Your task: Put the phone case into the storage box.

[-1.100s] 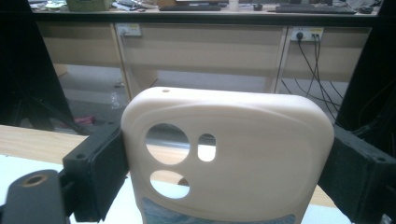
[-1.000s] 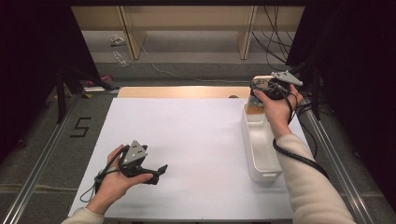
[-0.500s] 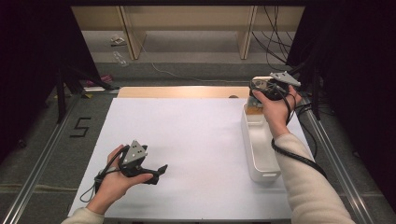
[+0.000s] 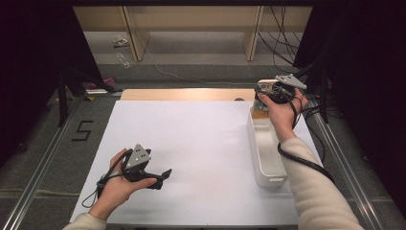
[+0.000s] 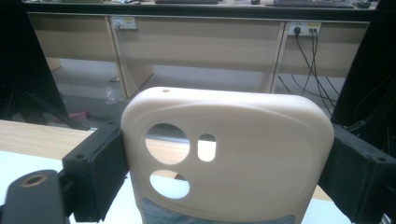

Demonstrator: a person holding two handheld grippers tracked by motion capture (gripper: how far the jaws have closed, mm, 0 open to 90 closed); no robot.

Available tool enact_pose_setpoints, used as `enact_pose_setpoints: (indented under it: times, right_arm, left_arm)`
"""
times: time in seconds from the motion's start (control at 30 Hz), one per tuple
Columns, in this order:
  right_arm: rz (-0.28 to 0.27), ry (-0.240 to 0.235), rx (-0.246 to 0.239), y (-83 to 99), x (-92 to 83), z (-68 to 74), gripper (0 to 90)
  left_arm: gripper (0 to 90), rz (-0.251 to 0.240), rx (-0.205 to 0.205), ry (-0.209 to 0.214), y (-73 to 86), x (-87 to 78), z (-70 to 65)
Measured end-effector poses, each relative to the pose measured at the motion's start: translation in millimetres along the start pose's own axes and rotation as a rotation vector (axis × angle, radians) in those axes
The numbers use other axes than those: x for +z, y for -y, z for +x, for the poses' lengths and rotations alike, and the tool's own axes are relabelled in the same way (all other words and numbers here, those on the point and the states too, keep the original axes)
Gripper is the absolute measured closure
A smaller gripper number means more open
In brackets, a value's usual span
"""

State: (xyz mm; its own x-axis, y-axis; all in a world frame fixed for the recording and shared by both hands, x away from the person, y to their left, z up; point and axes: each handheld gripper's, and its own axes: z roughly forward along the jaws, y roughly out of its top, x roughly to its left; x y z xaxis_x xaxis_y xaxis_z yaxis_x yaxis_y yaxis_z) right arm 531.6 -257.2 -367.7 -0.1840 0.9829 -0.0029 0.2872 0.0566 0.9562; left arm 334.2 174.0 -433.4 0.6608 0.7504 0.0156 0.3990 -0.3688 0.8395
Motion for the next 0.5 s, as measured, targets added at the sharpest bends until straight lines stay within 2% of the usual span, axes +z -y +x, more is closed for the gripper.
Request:
enact_pose_setpoints:
  times: [0.5]
  right_arm:
    - [0.01, -0.018, -0.015, 3.8, 1.5, -0.8, 12.0]
  left_arm:
    - [1.3, 0.0, -0.001, 0.0, 0.1, 0.2, 0.1]
